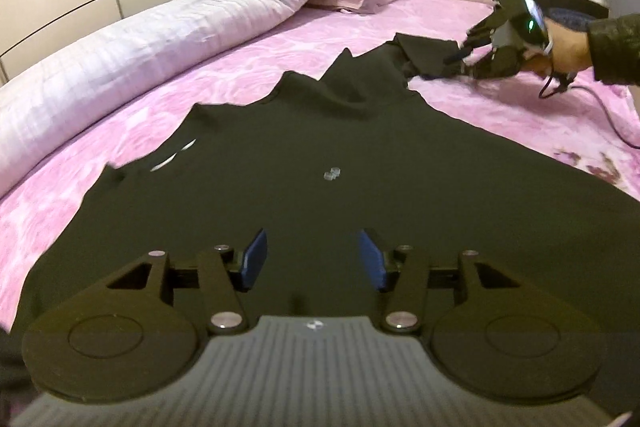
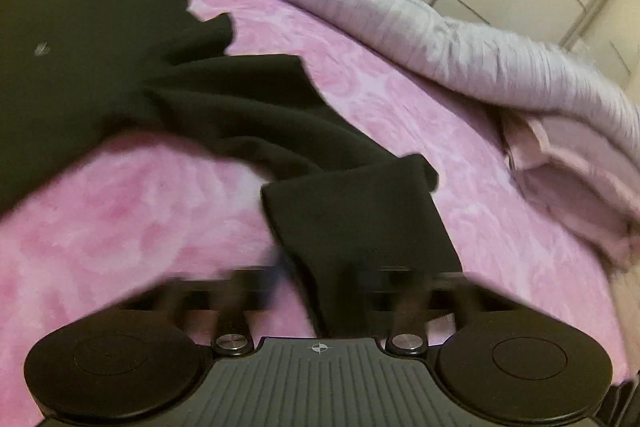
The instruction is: Fold clothes
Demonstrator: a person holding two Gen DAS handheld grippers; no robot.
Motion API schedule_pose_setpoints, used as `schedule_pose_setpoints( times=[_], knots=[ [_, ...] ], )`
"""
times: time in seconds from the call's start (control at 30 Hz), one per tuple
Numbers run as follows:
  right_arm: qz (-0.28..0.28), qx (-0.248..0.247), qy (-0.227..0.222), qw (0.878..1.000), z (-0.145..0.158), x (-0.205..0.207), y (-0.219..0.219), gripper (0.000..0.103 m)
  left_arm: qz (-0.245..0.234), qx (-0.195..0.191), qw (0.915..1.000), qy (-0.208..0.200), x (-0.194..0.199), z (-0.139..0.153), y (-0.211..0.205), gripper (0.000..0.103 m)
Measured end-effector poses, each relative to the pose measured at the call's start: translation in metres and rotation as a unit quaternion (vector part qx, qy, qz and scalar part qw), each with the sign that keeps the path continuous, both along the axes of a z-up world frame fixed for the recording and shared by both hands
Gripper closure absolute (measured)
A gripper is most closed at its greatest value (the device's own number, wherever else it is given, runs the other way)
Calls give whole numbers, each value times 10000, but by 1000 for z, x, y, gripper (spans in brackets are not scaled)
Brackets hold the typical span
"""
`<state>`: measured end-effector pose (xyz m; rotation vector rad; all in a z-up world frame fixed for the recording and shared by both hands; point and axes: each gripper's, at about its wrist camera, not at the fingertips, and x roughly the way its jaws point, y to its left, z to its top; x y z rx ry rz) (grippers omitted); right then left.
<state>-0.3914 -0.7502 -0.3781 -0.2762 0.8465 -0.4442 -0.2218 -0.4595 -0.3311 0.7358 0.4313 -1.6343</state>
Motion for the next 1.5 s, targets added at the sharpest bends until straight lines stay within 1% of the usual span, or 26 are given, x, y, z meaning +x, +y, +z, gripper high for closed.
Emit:
schedule_pose_setpoints(
  times=[0.07, 0.13, 0.17, 0.2, 0.23, 0.27, 0.33, 0.5, 0.57, 0.67, 0.77, 0.87, 0.9, 0.93, 1.03, 1.13, 1.23, 1.27, 1.33, 1.4, 1.43, 1.5],
  knots=[
    [-598, 274, -713, 9953, 20, -23, -26, 100, -71, -27, 10000, -29, -6, -2, -11, 56],
    [-1190, 546, -1419, 9812, 40, -47, -51, 100, -154, -46, 9999, -54, -13, -3, -18, 56],
    [-1482, 680, -1768, 9707, 50, -58, -64, 100, -200, -36, 9998, -73, -17, -4, -22, 56],
    [-1803, 830, -2105, 9572, 59, -70, -79, 100, -245, -23, 9997, -88, -20, -5, -24, 56],
    [-2258, 1049, -2389, 9386, 63, -80, -104, 100, -295, -5, 9995, -99, -24, -6, -26, 56],
    [-2626, 1210, -2578, 9219, 63, -88, -123, 100, -349, 14, 9993, -113, -27, -7, -27, 56],
    [-3230, 1449, -2801, 8923, 62, -108, -153, 100, -449, 52, 9989, -148, -33, -10, -30, 56],
    [-3860, 1271, -2514, 8784, 57, -121, -190, 100, -499, 134, 9985, -157, -39, -16, -35, 55],
    [-3901, 1128, -2234, 8861, 49, -113, -190, 100, -509, 147, 9985, -167, -40, -16, -36, 55],
    [-3989, 980, -1882, 8921, 30, -111, -184, 100, -494, 157, 9984, -206, -39, -16, -36, 55],
    [-4084, 858, -1537, 8957, 11, -109, -178, 100, -450, 162, 9986, -220, -35, -14, -30, 53],
    [-4373, 1183, -1347, 8813, -6, -118, -178, 98, -370, 178, 9989, -245, -29, -12, -24, 52],
    [-4429, 1230, -1393, 8771, -7, -121, -176, 97, -331, 181, 9990, -246, -26, -12, -22, 52],
    [-4487, 1263, -1429, 8731, -7, -124, -174, 97, -292, 183, 9991, -241, -24, -11, -19, 52],
    [-4695, 1159, -1377, 8644, -1, -128, -163, 98, -194, 139, 9995, -213, -19, -8, -10, 52],
    [-4693, 1131, -1311, 8659, 6, -135, -151, 99, -157, 98, 9997, -137, -17, -7, -2, 49],
    [-4518, 1099, -1664, 8695, 18, -142, -134, 99, -184, 97, 9997, -154, -15, -10, 0, 47],
    [-4394, 1117, -1776, 8734, 22, -140, -130, 98, -204, 108, 9996, -173, -14, -11, -2, 47],
    [-4038, 1178, -1901, 8871, 30, -131, -126, 94, -256, 133, 9993, -249, -10, -14, -13, 47],
    [-3469, 1272, -1861, 9104, 36, -107, -122, 84, -302, 130, 9989, -346, -5, -16, -28, 47],
    [-3093, 1308, -1806, 9244, 38, -87, -120, 80, -307, 119, 9987, -388, -1, -16, -38, 47],
    [-2376, 1309, -1664, 9480, 40, -47, -115, 65, -285, 91, 9986, -440, 9, -15, -61, 47]
  ],
)
